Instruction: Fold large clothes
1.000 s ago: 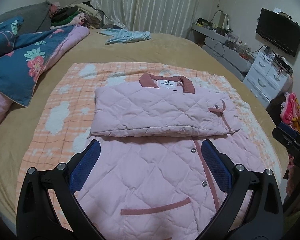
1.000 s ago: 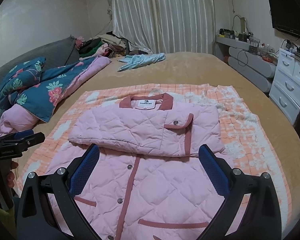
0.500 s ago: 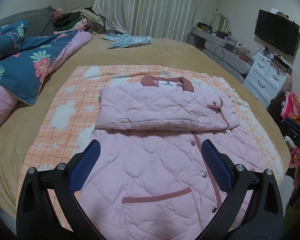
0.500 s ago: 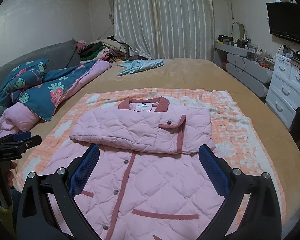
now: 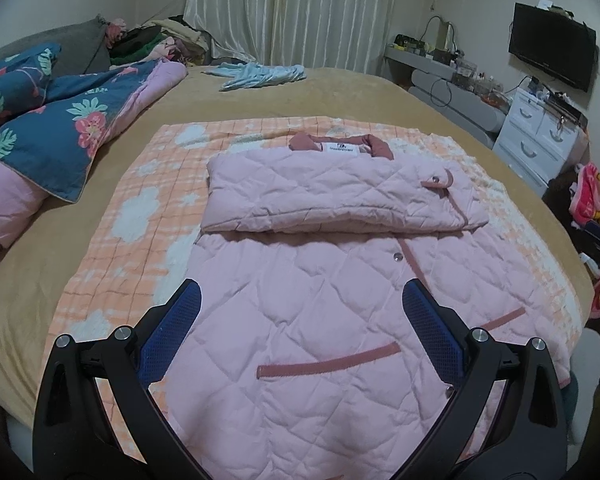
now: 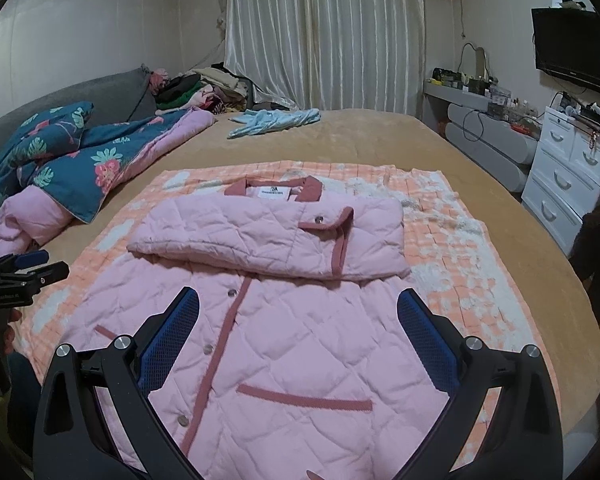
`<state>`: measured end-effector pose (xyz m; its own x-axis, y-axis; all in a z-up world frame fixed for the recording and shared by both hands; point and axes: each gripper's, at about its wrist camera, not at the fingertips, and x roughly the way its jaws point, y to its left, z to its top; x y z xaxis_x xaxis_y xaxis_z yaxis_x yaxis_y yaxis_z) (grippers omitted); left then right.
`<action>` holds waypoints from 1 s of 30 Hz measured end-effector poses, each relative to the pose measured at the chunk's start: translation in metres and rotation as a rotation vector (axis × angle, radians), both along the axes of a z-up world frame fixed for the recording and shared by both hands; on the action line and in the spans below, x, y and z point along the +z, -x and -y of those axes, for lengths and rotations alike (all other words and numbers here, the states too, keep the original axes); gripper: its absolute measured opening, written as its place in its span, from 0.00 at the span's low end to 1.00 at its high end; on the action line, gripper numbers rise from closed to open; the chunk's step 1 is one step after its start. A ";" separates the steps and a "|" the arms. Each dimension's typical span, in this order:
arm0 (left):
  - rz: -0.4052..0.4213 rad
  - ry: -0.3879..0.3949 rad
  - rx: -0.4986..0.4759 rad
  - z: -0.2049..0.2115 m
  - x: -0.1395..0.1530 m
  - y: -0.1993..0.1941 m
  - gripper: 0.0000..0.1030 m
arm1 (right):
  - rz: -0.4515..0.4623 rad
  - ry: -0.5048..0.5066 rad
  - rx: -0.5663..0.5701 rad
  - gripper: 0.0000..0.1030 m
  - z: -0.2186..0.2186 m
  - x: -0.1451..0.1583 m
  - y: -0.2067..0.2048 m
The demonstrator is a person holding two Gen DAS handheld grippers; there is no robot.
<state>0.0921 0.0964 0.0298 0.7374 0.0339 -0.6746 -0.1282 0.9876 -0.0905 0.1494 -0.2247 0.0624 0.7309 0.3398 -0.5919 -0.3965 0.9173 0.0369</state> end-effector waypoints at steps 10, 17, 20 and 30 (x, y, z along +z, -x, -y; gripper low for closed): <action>-0.039 -0.028 0.004 0.002 -0.023 0.013 0.92 | -0.052 0.017 -0.026 0.96 0.019 -0.025 0.005; -0.084 -0.064 -0.017 0.006 -0.042 0.020 0.92 | -0.073 0.032 -0.032 0.96 0.029 -0.038 0.009; -0.098 -0.066 -0.022 0.006 -0.049 0.023 0.92 | -0.081 0.045 -0.031 0.96 0.031 -0.043 0.010; -0.152 -0.049 -0.010 -0.008 -0.072 0.035 0.92 | -0.140 0.031 -0.058 0.96 0.054 -0.065 0.010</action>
